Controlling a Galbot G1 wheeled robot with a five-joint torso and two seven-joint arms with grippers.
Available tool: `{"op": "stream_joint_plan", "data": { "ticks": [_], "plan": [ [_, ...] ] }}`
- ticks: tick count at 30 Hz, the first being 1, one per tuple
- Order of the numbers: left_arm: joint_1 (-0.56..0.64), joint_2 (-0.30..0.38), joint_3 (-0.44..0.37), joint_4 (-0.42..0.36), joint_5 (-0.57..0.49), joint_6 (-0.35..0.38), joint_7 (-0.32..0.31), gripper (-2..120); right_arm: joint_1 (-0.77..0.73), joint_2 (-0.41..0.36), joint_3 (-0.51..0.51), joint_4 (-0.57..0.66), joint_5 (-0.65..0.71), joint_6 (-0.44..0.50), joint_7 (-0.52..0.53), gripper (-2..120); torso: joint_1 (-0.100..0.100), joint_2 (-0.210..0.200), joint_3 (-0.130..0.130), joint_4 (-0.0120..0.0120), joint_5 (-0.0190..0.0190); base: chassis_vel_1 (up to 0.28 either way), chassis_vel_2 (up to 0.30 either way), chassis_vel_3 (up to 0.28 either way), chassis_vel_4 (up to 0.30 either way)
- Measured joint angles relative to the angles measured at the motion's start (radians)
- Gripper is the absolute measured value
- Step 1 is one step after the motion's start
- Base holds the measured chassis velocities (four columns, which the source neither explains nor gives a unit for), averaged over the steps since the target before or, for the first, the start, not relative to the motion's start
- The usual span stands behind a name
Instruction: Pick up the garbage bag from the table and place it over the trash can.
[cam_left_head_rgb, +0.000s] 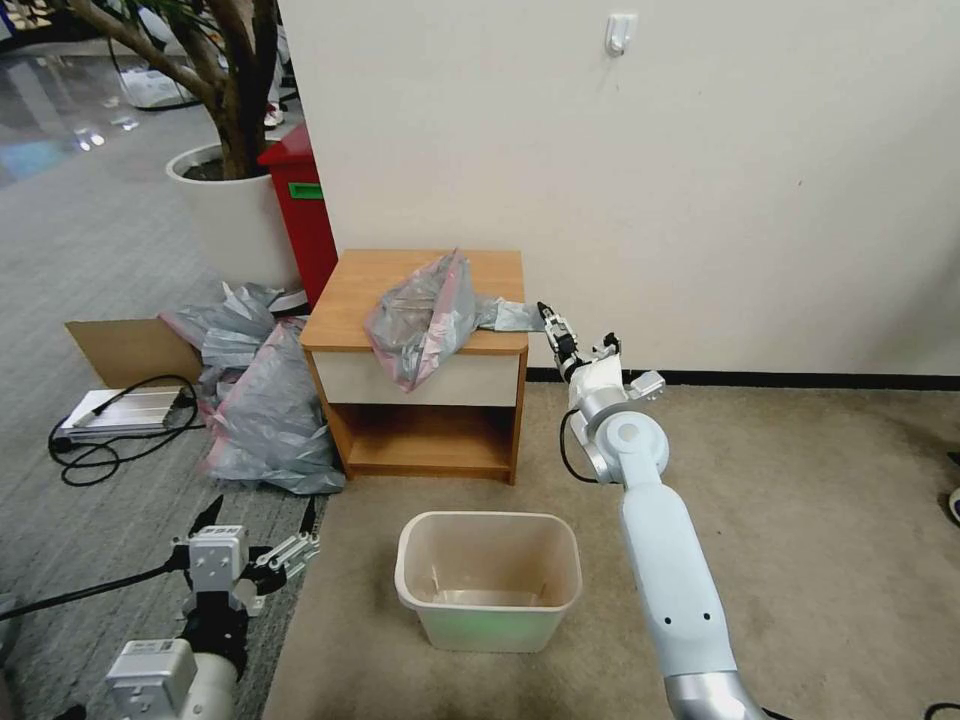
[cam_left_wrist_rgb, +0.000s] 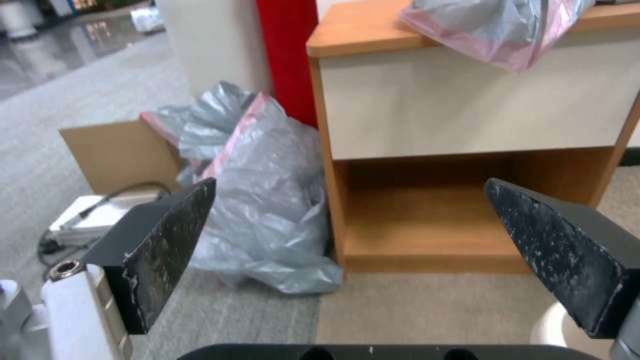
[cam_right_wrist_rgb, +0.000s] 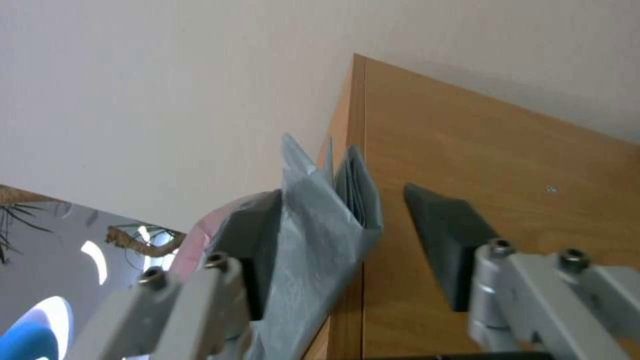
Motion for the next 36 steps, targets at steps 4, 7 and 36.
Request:
{"op": "stream_joint_plan", "data": {
  "ticks": [4,7,36],
  "plan": [
    [0.000,0.000,0.001,0.000,0.018,-0.012,0.000,100,-0.002,-0.001,-0.002,0.002,-0.003,0.000,0.001,30,0.000,0.000,0.000,0.0000,0.0000,0.000,0.000,0.000,0.000],
    [-0.002,-0.002,0.008,0.000,0.029,-0.012,0.004,100,-0.004,-0.004,-0.005,0.011,-0.001,0.000,0.010,19,0.000,0.000,0.000,0.0000,0.0001,0.000,0.000,0.000,0.000],
    [-0.026,0.011,0.025,0.002,0.052,-0.034,0.018,100,-0.490,-0.168,-0.220,0.675,0.086,0.010,0.275,0,0.000,0.000,0.000,0.0000,0.0000,0.000,0.000,0.000,0.000]
  ]
}}
